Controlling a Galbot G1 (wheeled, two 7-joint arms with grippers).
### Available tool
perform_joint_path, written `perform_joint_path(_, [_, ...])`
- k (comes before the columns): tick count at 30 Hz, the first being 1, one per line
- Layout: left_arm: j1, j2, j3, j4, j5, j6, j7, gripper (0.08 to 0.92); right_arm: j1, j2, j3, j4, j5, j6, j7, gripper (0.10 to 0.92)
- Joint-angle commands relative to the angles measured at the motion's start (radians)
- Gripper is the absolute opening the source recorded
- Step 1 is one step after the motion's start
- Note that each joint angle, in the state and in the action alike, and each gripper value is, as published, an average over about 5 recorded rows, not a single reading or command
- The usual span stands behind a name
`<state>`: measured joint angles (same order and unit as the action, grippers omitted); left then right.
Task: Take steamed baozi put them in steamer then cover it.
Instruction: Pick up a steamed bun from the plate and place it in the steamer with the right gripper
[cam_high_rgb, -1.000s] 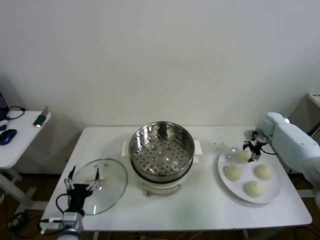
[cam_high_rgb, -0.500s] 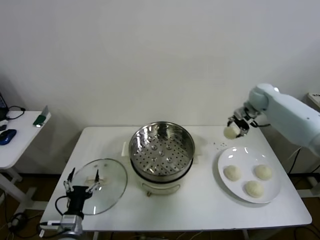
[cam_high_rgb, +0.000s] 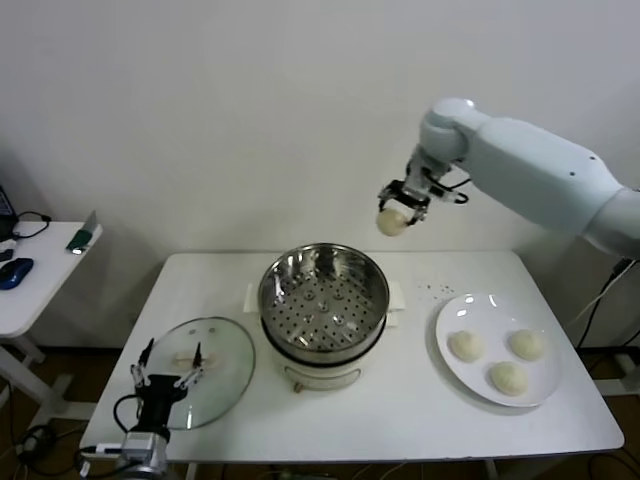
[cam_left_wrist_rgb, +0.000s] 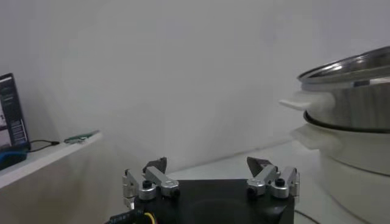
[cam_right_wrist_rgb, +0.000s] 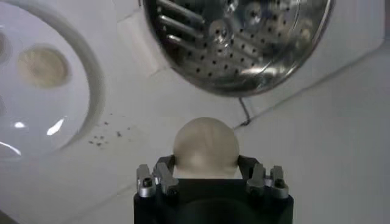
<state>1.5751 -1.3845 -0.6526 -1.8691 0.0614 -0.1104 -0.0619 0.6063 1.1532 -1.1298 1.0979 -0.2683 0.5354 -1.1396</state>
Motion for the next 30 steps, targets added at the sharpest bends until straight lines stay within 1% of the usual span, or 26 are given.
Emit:
perform_joint_path(1, [0.002, 0.008, 0.003, 0.0, -0.007, 0.005, 0.002, 0.823, -0.056, 0.17, 0.001, 0.06, -0.134, 0.088, 0.007, 0.693])
perform_joint_path(12, [0.007, 0.02, 0.002, -0.006, -0.008, 0.006, 0.001, 0.823, -0.215, 0.249, 0.062, -0.056, -0.336, 0.132, 0.026, 0.702])
perform_joint_path(24, [0.005, 0.017, 0.0, 0.0, -0.004, 0.002, -0.001, 0.823, -0.295, 0.264, 0.074, -0.095, -0.396, 0.126, 0.033, 0.711])
perform_joint_path(27, [0.007, 0.016, -0.001, 0.001, -0.004, 0.001, -0.002, 0.823, -0.3, 0.261, 0.069, -0.101, -0.378, 0.118, 0.031, 0.729])
perform_joint_path(30, [0.007, 0.015, -0.001, 0.006, -0.003, -0.002, -0.002, 0.823, -0.301, 0.262, 0.071, -0.107, -0.362, 0.114, 0.031, 0.779])
